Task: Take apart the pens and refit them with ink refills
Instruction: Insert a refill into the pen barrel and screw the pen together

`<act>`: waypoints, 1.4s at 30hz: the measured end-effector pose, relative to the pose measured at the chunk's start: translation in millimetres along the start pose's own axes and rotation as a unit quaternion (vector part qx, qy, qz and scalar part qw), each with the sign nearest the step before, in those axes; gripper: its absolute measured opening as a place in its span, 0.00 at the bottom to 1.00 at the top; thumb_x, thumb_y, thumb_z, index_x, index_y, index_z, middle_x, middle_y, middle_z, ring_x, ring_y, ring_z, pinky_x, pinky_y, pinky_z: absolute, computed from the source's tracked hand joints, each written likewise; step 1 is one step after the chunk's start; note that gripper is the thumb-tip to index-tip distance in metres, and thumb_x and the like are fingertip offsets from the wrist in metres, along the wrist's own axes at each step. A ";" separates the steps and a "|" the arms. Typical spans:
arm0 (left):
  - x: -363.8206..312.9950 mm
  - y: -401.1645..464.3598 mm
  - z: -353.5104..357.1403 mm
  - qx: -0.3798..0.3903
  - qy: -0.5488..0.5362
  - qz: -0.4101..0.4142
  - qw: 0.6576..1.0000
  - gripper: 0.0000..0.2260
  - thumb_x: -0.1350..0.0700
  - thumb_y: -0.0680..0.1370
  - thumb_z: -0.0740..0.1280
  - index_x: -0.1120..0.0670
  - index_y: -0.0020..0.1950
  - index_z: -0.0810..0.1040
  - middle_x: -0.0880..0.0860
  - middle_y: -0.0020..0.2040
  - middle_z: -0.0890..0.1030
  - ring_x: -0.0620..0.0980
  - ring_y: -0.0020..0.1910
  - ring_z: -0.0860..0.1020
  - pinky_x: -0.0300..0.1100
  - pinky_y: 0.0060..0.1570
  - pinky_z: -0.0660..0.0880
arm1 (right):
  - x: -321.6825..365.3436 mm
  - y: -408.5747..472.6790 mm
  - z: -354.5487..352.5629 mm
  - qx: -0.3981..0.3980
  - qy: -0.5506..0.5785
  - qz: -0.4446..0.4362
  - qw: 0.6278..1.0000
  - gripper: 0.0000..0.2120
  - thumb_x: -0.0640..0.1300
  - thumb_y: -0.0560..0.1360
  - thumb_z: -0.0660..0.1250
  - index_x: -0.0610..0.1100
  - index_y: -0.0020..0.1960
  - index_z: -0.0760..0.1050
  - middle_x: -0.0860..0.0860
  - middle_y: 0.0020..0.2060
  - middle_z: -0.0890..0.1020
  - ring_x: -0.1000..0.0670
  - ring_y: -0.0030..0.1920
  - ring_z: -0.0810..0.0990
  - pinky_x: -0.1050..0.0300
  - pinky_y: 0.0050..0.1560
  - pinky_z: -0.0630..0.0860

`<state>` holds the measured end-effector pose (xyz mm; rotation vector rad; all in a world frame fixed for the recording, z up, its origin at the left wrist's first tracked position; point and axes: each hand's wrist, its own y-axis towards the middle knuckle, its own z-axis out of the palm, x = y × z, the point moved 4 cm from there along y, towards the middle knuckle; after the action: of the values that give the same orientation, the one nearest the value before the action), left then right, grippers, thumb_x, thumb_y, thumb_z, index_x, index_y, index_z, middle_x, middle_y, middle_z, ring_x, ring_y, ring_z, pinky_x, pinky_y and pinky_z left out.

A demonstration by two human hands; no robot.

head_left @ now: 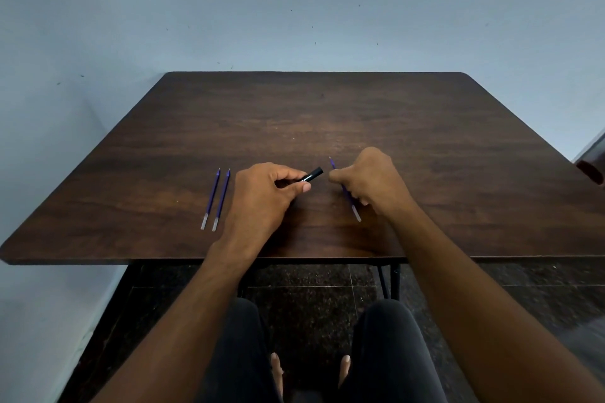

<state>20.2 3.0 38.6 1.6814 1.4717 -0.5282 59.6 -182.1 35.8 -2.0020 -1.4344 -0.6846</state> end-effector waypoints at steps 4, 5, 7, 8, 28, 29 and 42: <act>-0.3 0.2 1.7 0.008 0.007 -0.006 1.000 0.11 0.55 0.72 0.77 0.49 0.54 0.86 0.43 0.46 0.83 0.37 0.44 0.79 0.30 0.46 0.73 | -9.9 -0.6 -2.0 0.054 0.242 -0.020 0.969 0.14 0.36 0.76 0.69 0.38 0.32 0.75 0.41 0.29 0.79 0.51 0.22 0.72 0.60 0.20 0.70; -0.2 0.3 2.3 0.013 0.011 -0.010 1.000 0.11 0.55 0.72 0.77 0.49 0.54 0.86 0.44 0.46 0.83 0.37 0.44 0.79 0.29 0.46 0.72 | -11.2 -1.4 -3.8 0.049 0.263 -0.037 0.963 0.13 0.34 0.76 0.69 0.38 0.33 0.75 0.42 0.30 0.81 0.52 0.22 0.73 0.61 0.20 0.71; 0.0 0.4 2.8 0.018 0.014 -0.015 1.000 0.11 0.55 0.72 0.77 0.49 0.54 0.86 0.44 0.47 0.83 0.38 0.44 0.79 0.30 0.46 0.72 | -11.8 -2.9 -7.1 0.035 0.306 -0.067 0.949 0.08 0.31 0.76 0.69 0.37 0.38 0.78 0.42 0.31 0.82 0.53 0.23 0.75 0.61 0.22 0.72; 0.2 0.2 2.4 0.018 0.010 -0.017 1.000 0.11 0.55 0.72 0.77 0.49 0.54 0.86 0.44 0.47 0.83 0.39 0.44 0.79 0.32 0.47 0.73 | -12.0 -3.3 -7.8 0.037 0.335 -0.074 0.938 0.05 0.30 0.75 0.69 0.36 0.42 0.79 0.42 0.31 0.83 0.52 0.24 0.75 0.61 0.23 0.73; 3.4 -0.2 -1.6 -0.001 -0.017 -0.023 1.000 0.09 0.54 0.72 0.78 0.45 0.51 0.87 0.40 0.43 0.83 0.38 0.42 0.80 0.38 0.46 0.78 | -8.7 -6.6 -19.6 -0.019 0.602 -0.076 0.795 0.03 0.29 0.75 0.69 0.33 0.44 0.80 0.42 0.32 0.83 0.47 0.31 0.82 0.55 0.34 0.82; 2.9 -0.3 -1.7 -0.001 -0.017 -0.023 1.000 0.09 0.54 0.72 0.78 0.46 0.51 0.87 0.39 0.42 0.82 0.38 0.42 0.80 0.37 0.45 0.78 | -8.7 -6.5 -19.2 -0.019 0.604 -0.075 0.794 0.03 0.29 0.75 0.69 0.33 0.44 0.80 0.42 0.32 0.83 0.47 0.31 0.82 0.55 0.34 0.82; -2.1 0.7 -2.6 -0.010 -0.009 -0.009 1.000 0.09 0.54 0.73 0.77 0.49 0.53 0.86 0.42 0.44 0.83 0.39 0.42 0.80 0.38 0.45 0.78 | -4.5 -19.8 13.1 0.073 0.551 -0.073 0.828 0.02 0.30 0.74 0.71 0.34 0.43 0.81 0.38 0.37 0.83 0.46 0.32 0.81 0.55 0.32 0.79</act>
<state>19.8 3.8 41.9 1.6463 1.4753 -0.5351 40.4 -170.8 26.6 -0.9839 -0.8428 -1.4249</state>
